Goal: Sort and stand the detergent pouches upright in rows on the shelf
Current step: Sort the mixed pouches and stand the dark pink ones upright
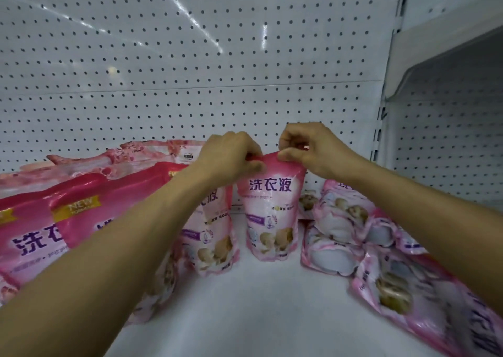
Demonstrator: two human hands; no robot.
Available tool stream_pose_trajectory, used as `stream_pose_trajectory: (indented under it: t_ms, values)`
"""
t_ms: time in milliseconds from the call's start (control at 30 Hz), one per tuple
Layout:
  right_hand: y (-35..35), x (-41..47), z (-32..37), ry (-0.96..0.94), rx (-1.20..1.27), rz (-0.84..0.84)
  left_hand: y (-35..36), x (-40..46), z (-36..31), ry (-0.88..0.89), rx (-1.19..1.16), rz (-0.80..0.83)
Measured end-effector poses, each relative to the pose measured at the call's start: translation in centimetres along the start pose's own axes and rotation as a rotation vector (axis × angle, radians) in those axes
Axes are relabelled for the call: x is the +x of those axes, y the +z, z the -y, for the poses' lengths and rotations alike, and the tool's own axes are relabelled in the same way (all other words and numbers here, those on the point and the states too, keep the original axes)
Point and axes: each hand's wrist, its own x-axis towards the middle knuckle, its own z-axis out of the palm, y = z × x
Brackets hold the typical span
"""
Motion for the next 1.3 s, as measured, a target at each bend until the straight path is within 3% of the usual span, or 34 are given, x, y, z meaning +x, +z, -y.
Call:
stream_pose_trajectory:
  t_ms: [100, 233, 500, 633, 767, 900, 1033, 1133, 1300]
  values:
    - [-1.3, -1.4, -0.4, 0.066, 0.087, -0.104, 0.8, 1.4, 0.5, -0.039, 0.118, -0.063]
    - [-3.7, -4.1, -4.0, 0.326, -0.078, -0.079, 1.9, 3.1, 1.4, -0.147, 0.285, -0.141]
    - [-6.0, -8.7, -10.8, 0.755, -0.32, -0.1, 2.7, 4.7, 2.4, -0.287, 0.353, -0.138]
    - [-6.1, -8.3, -12.3, 0.907, -0.215, -0.08, 3.0, 5.0, 2.6, -0.23, 0.467, -0.075]
    - [-5.6, -7.1, -13.1, 1.028, -0.132, -0.066, 3.4, 4.7, 2.0, -0.124, 0.534, -0.172]
    - [-5.5, -6.3, -13.8, 1.113, -0.116, -0.121, 3.8, 4.0, 1.2, 0.029, 0.456, -0.345]
    - [-5.2, -5.8, -14.1, 1.163, -0.151, -0.105, 3.6, 2.4, -1.9, 0.184, 0.199, -0.159]
    - [-5.8, -5.5, -14.0, 1.134, -0.065, -0.227, 4.4, 1.5, -3.3, 0.183, -0.016, -0.09]
    - [-6.5, -5.4, -10.4, 0.839, 0.275, -0.328, 6.5, 0.7, -4.9, 0.036, -0.588, 0.024]
